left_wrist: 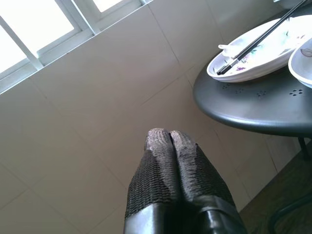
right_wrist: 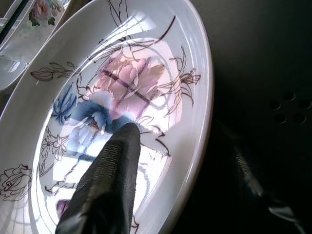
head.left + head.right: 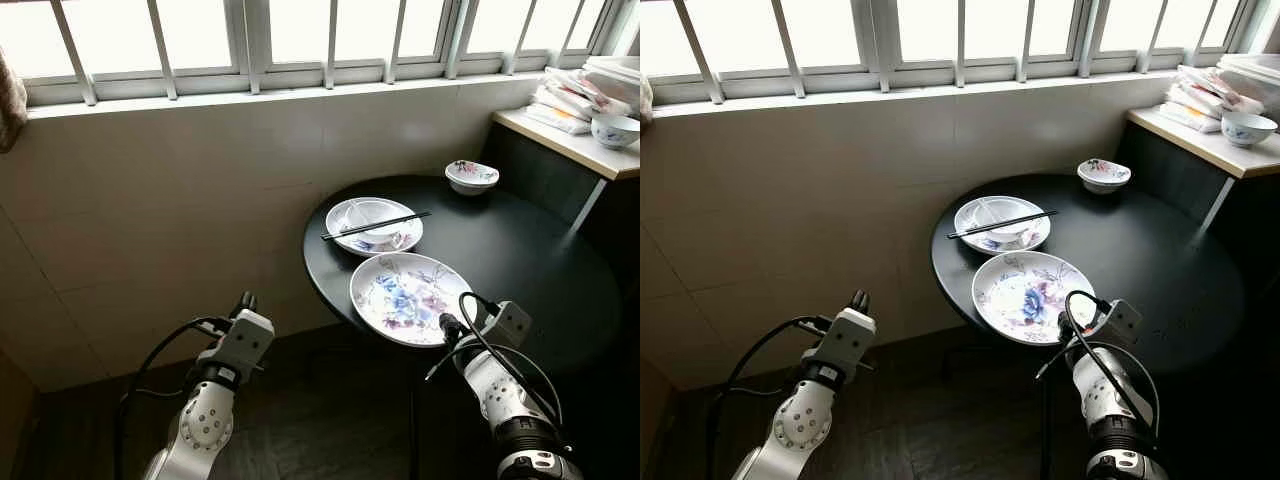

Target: Kitchen organization

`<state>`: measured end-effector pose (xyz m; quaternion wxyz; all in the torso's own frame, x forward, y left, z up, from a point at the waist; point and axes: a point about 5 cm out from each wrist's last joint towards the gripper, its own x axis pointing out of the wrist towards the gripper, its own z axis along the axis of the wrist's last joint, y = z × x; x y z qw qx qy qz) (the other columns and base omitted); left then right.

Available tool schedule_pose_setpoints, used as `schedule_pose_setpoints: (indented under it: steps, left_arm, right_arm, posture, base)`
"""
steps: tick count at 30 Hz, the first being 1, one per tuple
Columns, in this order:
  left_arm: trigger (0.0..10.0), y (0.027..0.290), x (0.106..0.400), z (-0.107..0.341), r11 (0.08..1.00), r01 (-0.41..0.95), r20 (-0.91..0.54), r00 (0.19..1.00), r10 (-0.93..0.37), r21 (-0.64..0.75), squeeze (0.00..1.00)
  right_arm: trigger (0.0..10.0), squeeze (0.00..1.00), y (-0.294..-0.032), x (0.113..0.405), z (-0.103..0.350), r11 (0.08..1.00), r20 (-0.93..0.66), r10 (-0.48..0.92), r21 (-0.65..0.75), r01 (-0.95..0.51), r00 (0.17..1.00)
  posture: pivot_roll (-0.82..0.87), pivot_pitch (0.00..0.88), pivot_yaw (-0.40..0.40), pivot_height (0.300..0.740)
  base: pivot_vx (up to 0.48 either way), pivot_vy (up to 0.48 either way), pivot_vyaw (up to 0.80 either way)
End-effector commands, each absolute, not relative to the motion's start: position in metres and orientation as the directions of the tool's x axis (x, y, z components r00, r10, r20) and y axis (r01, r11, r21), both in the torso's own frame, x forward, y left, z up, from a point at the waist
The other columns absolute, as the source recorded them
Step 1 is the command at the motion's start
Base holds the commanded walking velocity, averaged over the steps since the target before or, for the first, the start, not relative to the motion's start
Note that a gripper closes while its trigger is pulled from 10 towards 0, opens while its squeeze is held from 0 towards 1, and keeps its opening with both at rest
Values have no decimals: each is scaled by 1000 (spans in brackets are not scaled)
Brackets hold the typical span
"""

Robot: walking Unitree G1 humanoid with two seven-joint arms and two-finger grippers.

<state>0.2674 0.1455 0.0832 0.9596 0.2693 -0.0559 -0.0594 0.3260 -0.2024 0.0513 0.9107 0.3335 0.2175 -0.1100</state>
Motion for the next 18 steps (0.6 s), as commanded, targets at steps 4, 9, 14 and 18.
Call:
schedule_pose_setpoints:
  steps: [4,9,14,18]
  left_arm:
    - [10000,147,269,83,845,79,75,987,-139,529,0]
    - [10000,147,269,81,844,82,69,988,-139,529,0]
    - [10000,148,270,80,845,82,67,988,-138,529,0]
    - [10000,148,270,80,844,82,66,988,-138,530,0]
  right_arm:
    - [824,0,-179,324,43,740,-507,76,606,292,859]
    - [0,0,-180,323,42,745,-520,63,592,307,852]
    - [0,0,-186,322,40,746,-534,9,567,349,846]
    - [0,0,-184,322,42,743,-522,16,577,340,853]
  posture:
    - [-51,0,-24,740]
    - [-51,0,-24,740]
    - [-51,0,-23,740]
    - [-52,0,-21,740]
  base:
    - [0,0,0]
    - [0,0,0]
    - [0,0,0]
    - [0,0,0]
